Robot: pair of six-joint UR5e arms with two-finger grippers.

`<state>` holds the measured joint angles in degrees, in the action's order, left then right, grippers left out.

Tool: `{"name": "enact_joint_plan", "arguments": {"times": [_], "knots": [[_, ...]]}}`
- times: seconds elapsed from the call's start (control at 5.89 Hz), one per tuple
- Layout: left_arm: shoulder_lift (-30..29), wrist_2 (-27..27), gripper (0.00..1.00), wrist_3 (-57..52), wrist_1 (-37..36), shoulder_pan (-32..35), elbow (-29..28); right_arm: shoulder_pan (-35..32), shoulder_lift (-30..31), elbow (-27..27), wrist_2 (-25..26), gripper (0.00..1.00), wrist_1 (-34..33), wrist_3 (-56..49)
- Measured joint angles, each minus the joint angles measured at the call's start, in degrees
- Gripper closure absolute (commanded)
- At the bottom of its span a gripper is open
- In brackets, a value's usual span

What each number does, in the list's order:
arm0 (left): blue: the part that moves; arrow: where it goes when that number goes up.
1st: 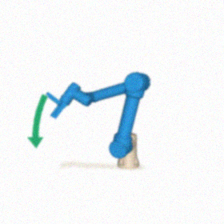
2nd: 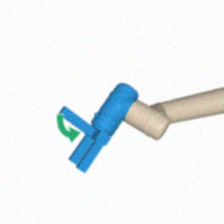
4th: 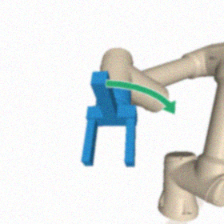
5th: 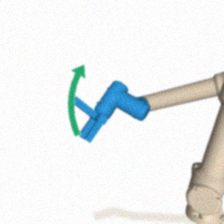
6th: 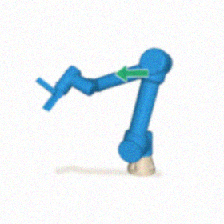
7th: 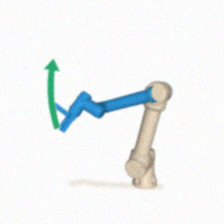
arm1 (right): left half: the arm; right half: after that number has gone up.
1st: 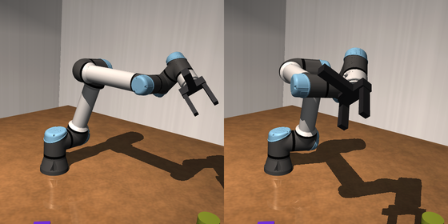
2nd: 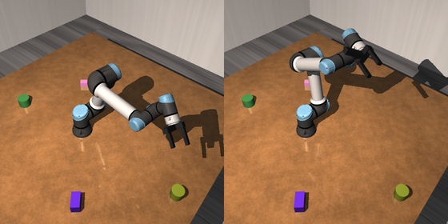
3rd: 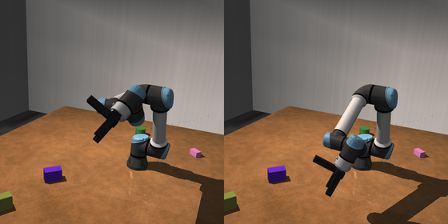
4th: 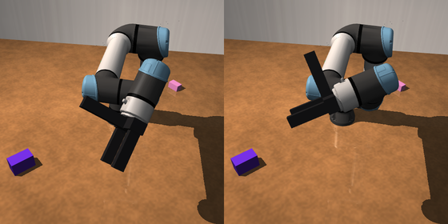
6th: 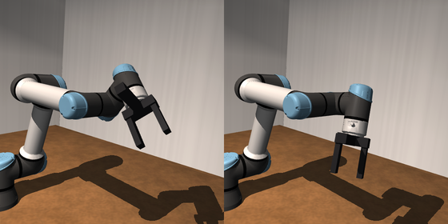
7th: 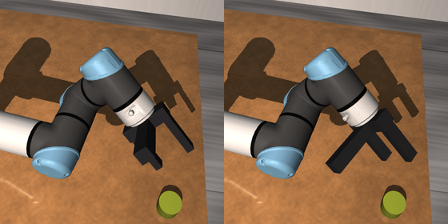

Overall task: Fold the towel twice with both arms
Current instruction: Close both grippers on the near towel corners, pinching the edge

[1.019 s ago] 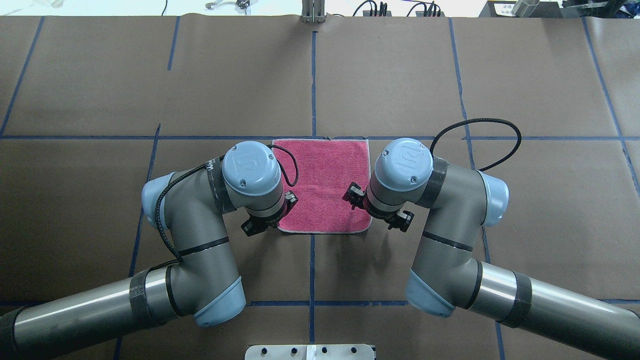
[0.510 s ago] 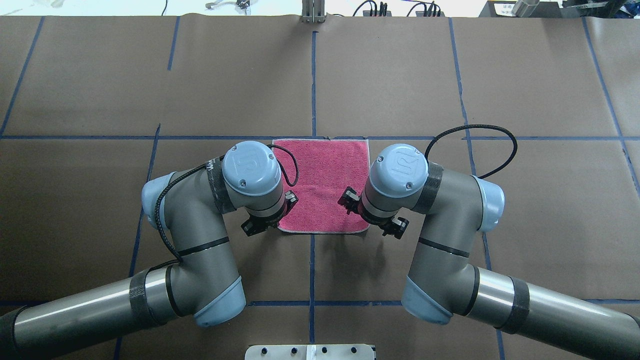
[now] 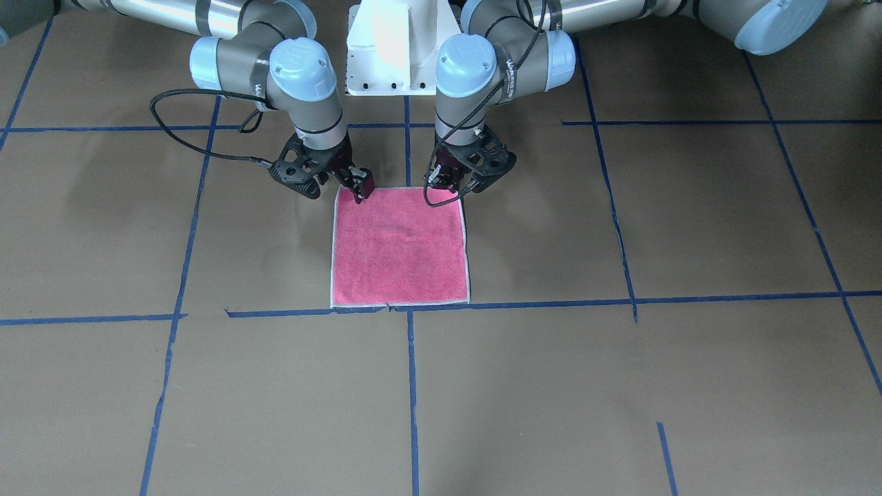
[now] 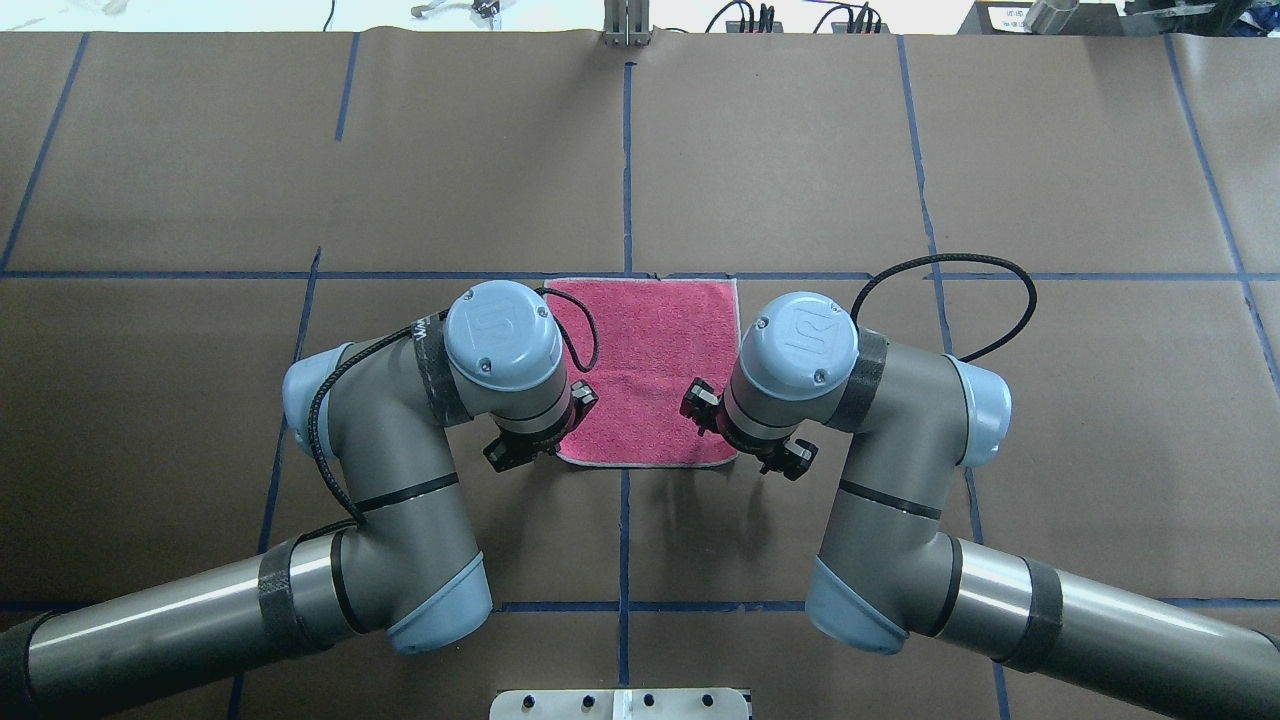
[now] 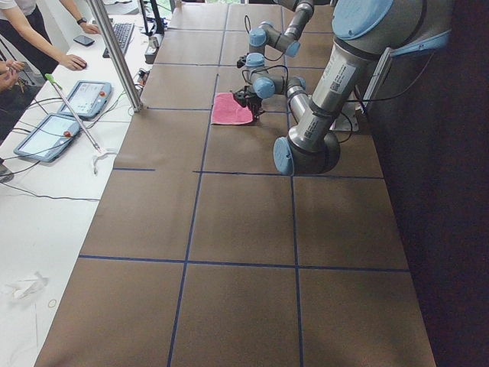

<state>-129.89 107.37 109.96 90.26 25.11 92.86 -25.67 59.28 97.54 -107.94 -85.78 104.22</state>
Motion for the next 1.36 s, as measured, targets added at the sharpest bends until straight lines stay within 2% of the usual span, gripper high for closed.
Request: {"name": "enact_joint_plan", "arguments": {"times": [0.68,0.85,1.02,1.19,1.36], "knots": [[0.0,-0.1,1.00,0.0,0.0,0.0,0.2,0.2,0.1,-0.2,0.0,0.70,0.1,0.4],[-0.1,-0.1,1.00,0.0,0.0,0.0,0.2,0.3,0.1,-0.1,0.0,0.76,0.1,0.4],[-0.1,-0.1,1.00,0.0,-0.1,0.1,0.2,0.3,0.1,-0.1,0.0,0.95,0.1,0.4],[-0.1,-0.1,1.00,0.0,-0.1,0.1,0.2,0.4,0.2,-0.1,0.1,1.00,0.1,0.4],[-0.1,-0.1,1.00,-0.1,-0.1,0.1,0.2,0.6,0.2,0.0,0.3,1.00,0.1,1.0]]}}
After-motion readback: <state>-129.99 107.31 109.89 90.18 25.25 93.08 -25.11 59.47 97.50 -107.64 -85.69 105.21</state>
